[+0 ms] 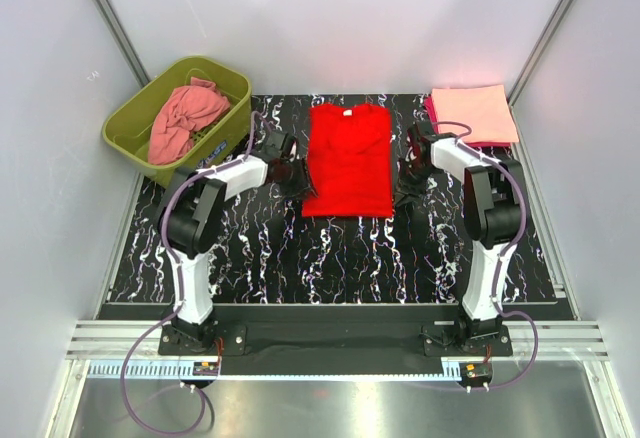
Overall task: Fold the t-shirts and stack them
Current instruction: Fold the tshirt
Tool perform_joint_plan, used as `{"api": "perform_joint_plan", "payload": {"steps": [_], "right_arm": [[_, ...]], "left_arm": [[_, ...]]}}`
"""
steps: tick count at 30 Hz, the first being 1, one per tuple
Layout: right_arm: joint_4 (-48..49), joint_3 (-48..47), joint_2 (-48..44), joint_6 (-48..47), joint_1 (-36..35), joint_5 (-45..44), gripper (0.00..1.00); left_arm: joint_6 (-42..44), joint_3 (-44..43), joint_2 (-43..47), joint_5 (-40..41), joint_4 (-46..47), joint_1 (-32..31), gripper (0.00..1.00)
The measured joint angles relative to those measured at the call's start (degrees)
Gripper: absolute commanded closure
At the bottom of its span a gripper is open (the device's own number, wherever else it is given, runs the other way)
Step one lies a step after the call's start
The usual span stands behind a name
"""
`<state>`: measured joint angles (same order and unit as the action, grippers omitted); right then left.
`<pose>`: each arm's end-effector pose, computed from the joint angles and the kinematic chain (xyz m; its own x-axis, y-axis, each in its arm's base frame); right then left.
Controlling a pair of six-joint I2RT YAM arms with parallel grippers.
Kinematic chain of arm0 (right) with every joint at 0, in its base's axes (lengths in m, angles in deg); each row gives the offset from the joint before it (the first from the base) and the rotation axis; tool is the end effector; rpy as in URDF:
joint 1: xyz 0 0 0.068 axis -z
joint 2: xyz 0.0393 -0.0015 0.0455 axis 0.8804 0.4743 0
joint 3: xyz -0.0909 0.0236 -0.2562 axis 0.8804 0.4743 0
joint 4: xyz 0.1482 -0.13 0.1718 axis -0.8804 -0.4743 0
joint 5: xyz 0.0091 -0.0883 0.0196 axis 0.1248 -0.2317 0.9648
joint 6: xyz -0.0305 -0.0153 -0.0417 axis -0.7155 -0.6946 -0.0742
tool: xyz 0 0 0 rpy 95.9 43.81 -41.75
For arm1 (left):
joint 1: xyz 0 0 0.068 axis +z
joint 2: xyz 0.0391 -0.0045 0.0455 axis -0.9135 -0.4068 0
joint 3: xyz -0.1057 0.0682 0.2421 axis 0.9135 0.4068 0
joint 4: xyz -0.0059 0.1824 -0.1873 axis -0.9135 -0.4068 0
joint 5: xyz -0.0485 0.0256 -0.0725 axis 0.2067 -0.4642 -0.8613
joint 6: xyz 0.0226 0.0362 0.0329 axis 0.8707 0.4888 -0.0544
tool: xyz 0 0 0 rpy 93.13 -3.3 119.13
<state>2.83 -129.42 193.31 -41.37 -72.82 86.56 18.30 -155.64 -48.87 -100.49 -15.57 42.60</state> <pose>0.3933 0.0855 0.1523 -0.9791 0.1362 -0.1511 0.0890 0.9547 0.2838 0.3797 -0.1754 0.1524 -0.9344 -0.2384 -0.2645 -0.0718 0.8537 -0.5158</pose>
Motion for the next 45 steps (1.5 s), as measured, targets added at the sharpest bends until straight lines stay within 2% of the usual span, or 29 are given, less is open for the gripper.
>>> {"api": "perform_joint_plan", "payload": {"steps": [7,8,13,17,20,24,32,38,41,45], "right_arm": [[-2.47,0.13,-4.72,0.85,-0.28,0.42,0.84],[-2.69,-0.35,-5.27,1.01,-0.52,0.83,0.88],[0.33,-2.25,-6.29,2.67,-5.14,9.75,1.0],[4.04,-2.25,-3.78,4.11,-10.21,17.44,1.0],[5.35,-2.25,-0.57,4.42,-11.43,20.33,1.0],[5.77,-0.42,2.45,3.58,-9.9,20.31,1.0],[6.62,7.1,0.59,3.13,-2.56,20.96,1.0],[7.93,10.8,-2.27,3.1,-2.49,20.48,1.0],[6.69,11.5,-4.15,3.1,-2.58,19.52,0.96],[2.6,9.35,-8.33,3.17,-2.62,13.86,0.95]], "left_arm": [[2.21,1.01,5.84,0.11,-6.34,-0.87,0.57],[2.34,1.01,6.67,0.02,-6.62,-1.05,0.57],[1.49,1.31,8.41,-3.5,-3.72,-2.43,0.6],[-0.09,5.03,7.72,-5.95,0.09,-3.82,0.62],[-0.5,7.32,5.84,-5.53,-0.04,-4.42,0.62],[-1.14,8.72,5.2,-3.56,-0.68,-4.15,0.64],[-1.73,10.91,6.93,-0.92,0.44,-3.91,0.64],[-2.14,11.58,7.74,-0.02,0.59,-3.76,0.64],[-1.49,12.41,9.16,0.37,-0.46,-3.5,0.63],[0.28,12.72,12.02,-1.46,-1.57,-3.72,0.63]]}}
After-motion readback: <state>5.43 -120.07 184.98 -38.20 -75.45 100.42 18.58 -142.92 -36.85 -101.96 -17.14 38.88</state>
